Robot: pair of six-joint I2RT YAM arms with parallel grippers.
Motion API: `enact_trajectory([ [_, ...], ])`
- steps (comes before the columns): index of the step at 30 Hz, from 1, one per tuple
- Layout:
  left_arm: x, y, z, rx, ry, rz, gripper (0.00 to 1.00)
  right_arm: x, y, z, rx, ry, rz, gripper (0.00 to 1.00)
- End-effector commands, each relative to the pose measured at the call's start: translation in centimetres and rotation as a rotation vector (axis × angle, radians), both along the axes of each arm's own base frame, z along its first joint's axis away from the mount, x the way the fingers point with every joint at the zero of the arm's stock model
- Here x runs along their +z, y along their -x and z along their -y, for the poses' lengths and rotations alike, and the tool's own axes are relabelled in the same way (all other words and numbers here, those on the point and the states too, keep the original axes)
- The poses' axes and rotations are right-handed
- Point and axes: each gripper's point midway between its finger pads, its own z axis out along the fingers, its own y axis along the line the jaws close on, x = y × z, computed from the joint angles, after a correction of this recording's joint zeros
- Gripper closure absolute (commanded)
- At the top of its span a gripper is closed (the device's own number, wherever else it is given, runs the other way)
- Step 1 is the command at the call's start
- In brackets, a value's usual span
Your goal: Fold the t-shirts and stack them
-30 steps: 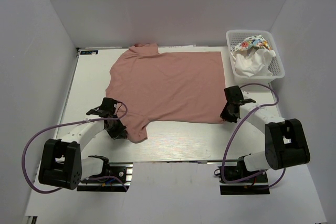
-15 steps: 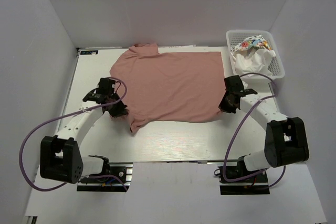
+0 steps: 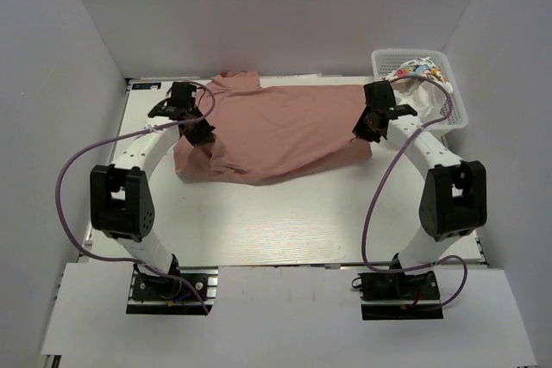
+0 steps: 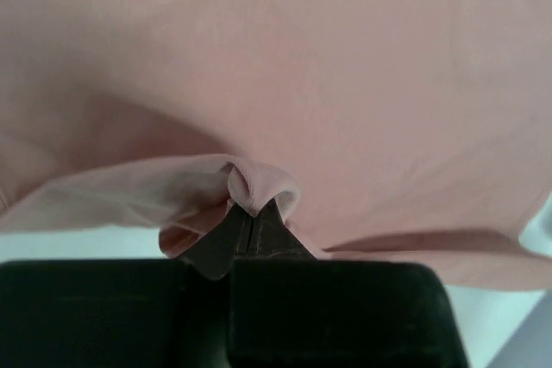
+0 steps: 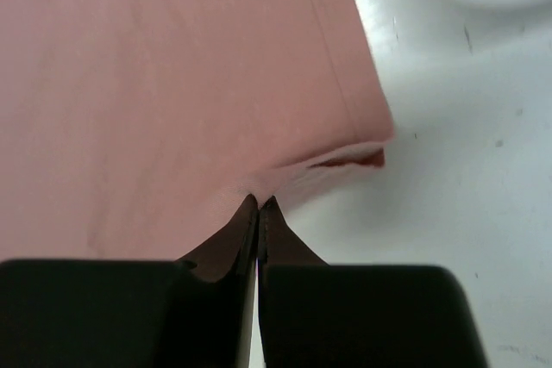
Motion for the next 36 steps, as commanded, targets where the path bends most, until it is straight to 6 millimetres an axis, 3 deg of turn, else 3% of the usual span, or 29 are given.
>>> enact_trajectory([
  [1,1.5,-2.8,-1.6,0.057,-0.06,0.046,1.0,0.6,-2.3,1.3,-0.052,0.047,0.012,1.0],
  [2,1.5,-3.4,-1.9,0.067,-0.06,0.047,1.0,1.7,-3.6,1.6,-0.063,0.041,0.037,1.0],
  [6,2.2,-6.6,-2.8,0.099,-0.072,0.079,1.0,1.9,-5.7,2.3,-0.083,0.043,0.052,1.0],
  [7,1.3,-6.9,-3.4,0.115,-0.088,0.055,1.0,2.4,-6.3,2.5,-0.088,0.037,0.067,1.0],
  [14,1.5,-10.6,-4.5,0.141,-0.087,0.11,1.0,1.1,-9.3,3.1,-0.084,0.043,0.052,1.0],
  [15,0.5,-11.0,-5.1,0.151,-0.09,0.092,1.0,0.5,-9.4,3.0,-0.074,0.048,0.036,1.0],
  [17,0.5,-12.3,-4.8,0.139,-0.085,0.115,1.0,1.0,-10.5,2.7,-0.064,0.041,0.057,1.0],
  [18,0.4,-12.8,-5.0,0.129,-0.077,0.12,1.0,-0.4,-10.6,2.8,-0.063,0.047,0.028,1.0],
  [20,-0.4,-14.4,-4.6,0.11,-0.066,0.125,1.0,0.4,-11.8,2.7,-0.047,0.041,0.055,1.0],
  [21,-0.6,-14.9,-4.6,0.11,-0.066,0.127,1.0,-0.8,-12.2,2.5,-0.045,0.045,0.03,0.99],
  [22,-0.1,-15.7,-4.5,0.101,-0.071,0.149,0.88,-1.0,-12.3,2.5,-0.043,0.047,0.024,0.92],
  [23,-1.1,-16.2,-4.6,0.086,-0.084,0.136,0.71,-1.1,-13.0,2.2,-0.026,0.047,0.028,0.84],
  [25,0.1,-17.5,-4.3,0.073,-0.078,0.167,0.26,-1.2,-13.6,2.1,-0.004,0.059,0.023,0.67],
  [26,0.6,-17.7,-4.4,0.064,-0.084,0.181,0.0,-0.6,-13.9,1.8,0.014,0.063,0.036,0.64],
  [27,0.6,-17.7,-4.6,0.071,-0.093,0.182,0.0,0.1,-13.9,1.4,0.031,0.06,0.052,0.59],
  [28,1.3,-17.9,-4.6,0.06,-0.101,0.202,0.0,0.8,-14.1,1.1,0.057,0.055,0.074,0.46],
  [30,1.6,-17.3,-4.6,0.06,-0.101,0.201,0.0,0.4,-13.6,0.6,0.103,0.063,0.078,0.36],
  [31,2.0,-16.6,-4.7,0.054,-0.106,0.206,0.0,1.8,-13.6,-0.2,0.132,0.039,0.117,0.29],
  [32,2.0,-16.0,-4.7,0.053,-0.107,0.198,0.0,1.6,-13.2,-0.5,0.155,0.044,0.122,0.16],
  [33,1.8,-15.4,-4.8,0.052,-0.108,0.189,0.0,1.3,-12.4,-1.1,0.179,0.038,0.111,0.1],
  [34,0.5,-14.2,-4.8,0.051,-0.11,0.157,0.0,1.9,-12.1,-1.9,0.205,0.025,0.123,0.1],
  [35,1.4,-13.7,-4.9,0.052,-0.109,0.18,0.0,1.4,-11.6,-2.3,0.22,0.023,0.119,0.1],
  [36,-0.4,-12.2,-4.4,0.039,-0.111,0.14,0.0,0.3,-10.7,-3.0,0.246,0.015,0.091,0.1],
])
